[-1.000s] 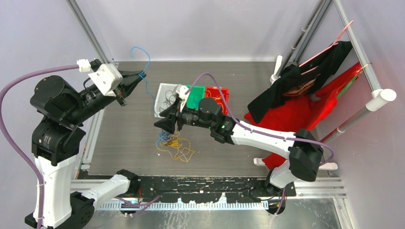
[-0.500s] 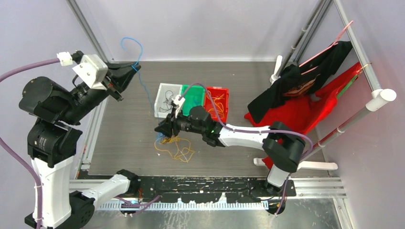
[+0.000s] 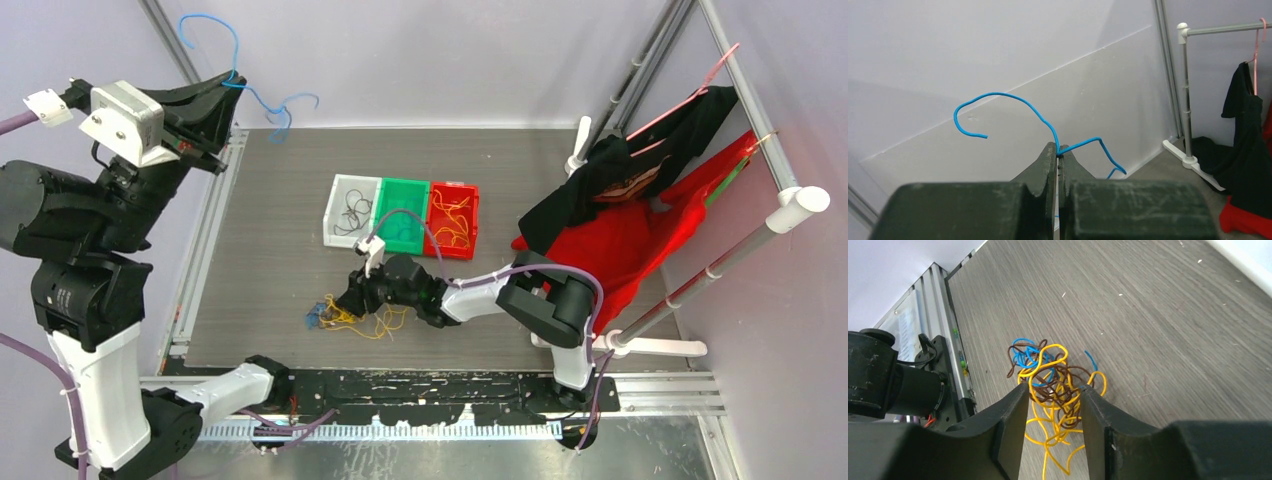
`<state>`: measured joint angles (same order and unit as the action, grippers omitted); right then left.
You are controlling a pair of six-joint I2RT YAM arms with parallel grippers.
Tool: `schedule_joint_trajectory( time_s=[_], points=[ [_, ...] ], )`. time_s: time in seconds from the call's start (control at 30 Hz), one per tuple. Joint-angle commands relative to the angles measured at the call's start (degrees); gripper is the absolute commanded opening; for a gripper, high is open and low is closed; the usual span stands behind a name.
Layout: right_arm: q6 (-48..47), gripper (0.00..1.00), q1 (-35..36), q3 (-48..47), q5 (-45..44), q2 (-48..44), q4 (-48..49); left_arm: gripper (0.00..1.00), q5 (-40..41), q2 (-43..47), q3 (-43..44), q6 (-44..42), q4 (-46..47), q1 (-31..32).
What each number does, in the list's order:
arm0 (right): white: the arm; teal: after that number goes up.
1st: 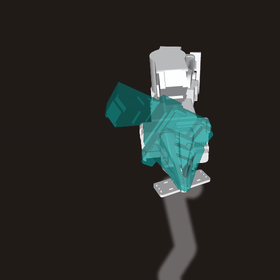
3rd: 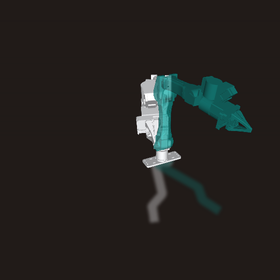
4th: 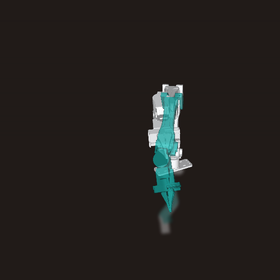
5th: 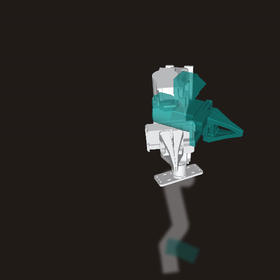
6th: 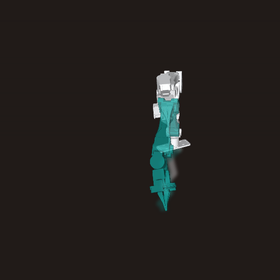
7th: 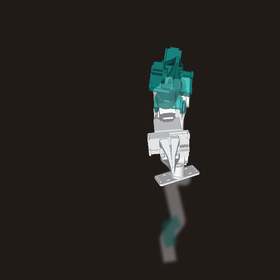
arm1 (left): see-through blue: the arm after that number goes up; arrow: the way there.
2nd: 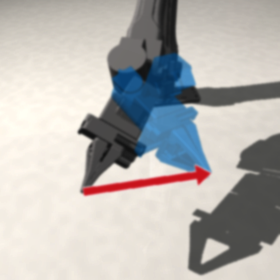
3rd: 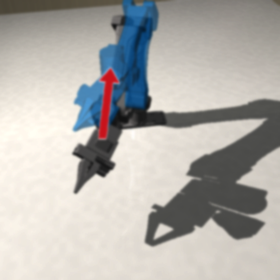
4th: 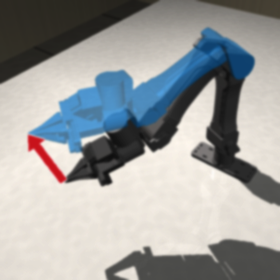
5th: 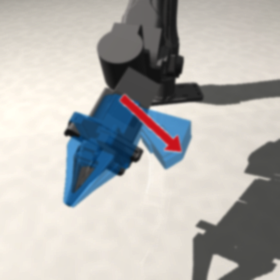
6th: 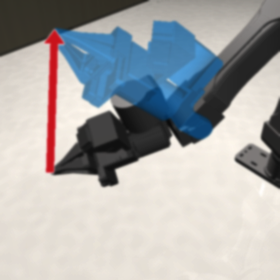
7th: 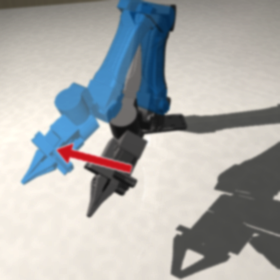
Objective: Untangle the cables
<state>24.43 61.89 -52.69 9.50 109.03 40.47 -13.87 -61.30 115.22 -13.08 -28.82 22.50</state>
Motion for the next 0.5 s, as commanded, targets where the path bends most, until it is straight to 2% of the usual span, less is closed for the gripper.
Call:
schedule_joint_trajectory(
  time_s=[0.0,0.17,0.33,0.47],
  points=[
    [0.45,0.50,0.87,0.70,-2.59,-3.02,6.54,0.00,0.42,-1.87,1.68,-1.69,2.96,0.02],
    [-0.97,0.55,0.63,0.40,-3.70,-9.53,4.43,0.00,-1.70,-0.84,-4.08,-1.47,2.43,0.00],
    [-3.97,0.54,-0.72,-5.97,-2.90,-15.03,-2.51,0.00,-6.66,-0.80,-8.11,-3.89,1.21,0.04],
    [-2.95,0.53,-3.87,-10.78,0.10,-16.29,-5.15,0.00,-7.64,-1.60,-9.50,-3.59,-0.21,0.00]
  ],
)
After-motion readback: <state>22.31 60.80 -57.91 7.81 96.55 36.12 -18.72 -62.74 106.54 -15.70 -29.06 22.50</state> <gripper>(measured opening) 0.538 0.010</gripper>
